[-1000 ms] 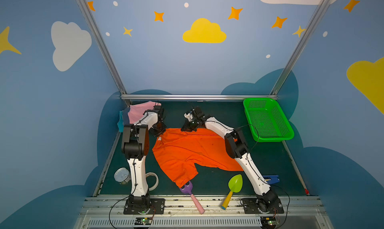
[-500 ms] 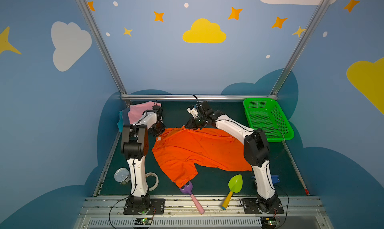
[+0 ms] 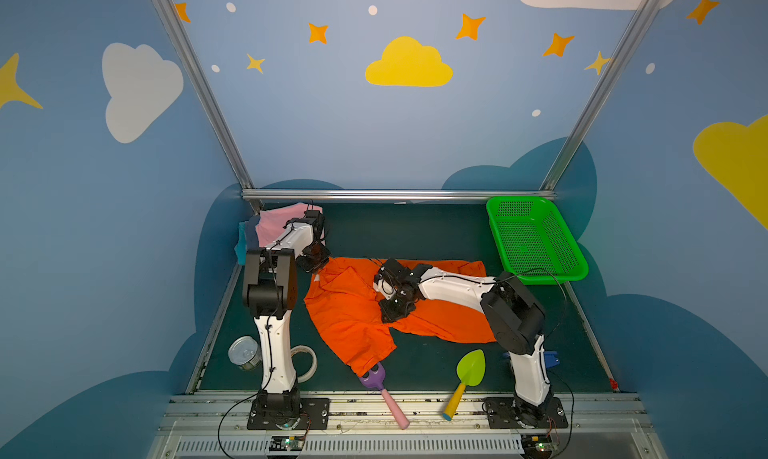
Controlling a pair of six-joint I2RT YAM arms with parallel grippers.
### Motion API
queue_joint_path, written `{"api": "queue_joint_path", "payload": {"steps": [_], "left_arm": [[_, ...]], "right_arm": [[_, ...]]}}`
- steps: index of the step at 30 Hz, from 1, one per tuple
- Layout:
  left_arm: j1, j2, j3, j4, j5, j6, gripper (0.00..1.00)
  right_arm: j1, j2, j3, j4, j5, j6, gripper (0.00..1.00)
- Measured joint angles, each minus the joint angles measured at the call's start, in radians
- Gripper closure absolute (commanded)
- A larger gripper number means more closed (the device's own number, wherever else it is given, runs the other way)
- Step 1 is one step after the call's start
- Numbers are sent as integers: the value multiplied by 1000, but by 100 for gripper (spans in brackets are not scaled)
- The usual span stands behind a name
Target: Fold and stack the t-shirts
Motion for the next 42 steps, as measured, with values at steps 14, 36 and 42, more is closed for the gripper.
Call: {"api": "queue_joint_path", "payload": {"steps": [14, 36, 42], "left_arm": [[-155, -228, -19, -71, -97, 17, 55], [-320, 58, 115, -158, -184, 63, 91], [-330, 1, 78, -188, -199, 55, 95]], "right_arm": [[-233, -430, -251, 74, 17, 89, 92], [-384, -562, -390, 6, 130, 170, 100], [-389, -562, -390, 7, 127, 174, 100]]}}
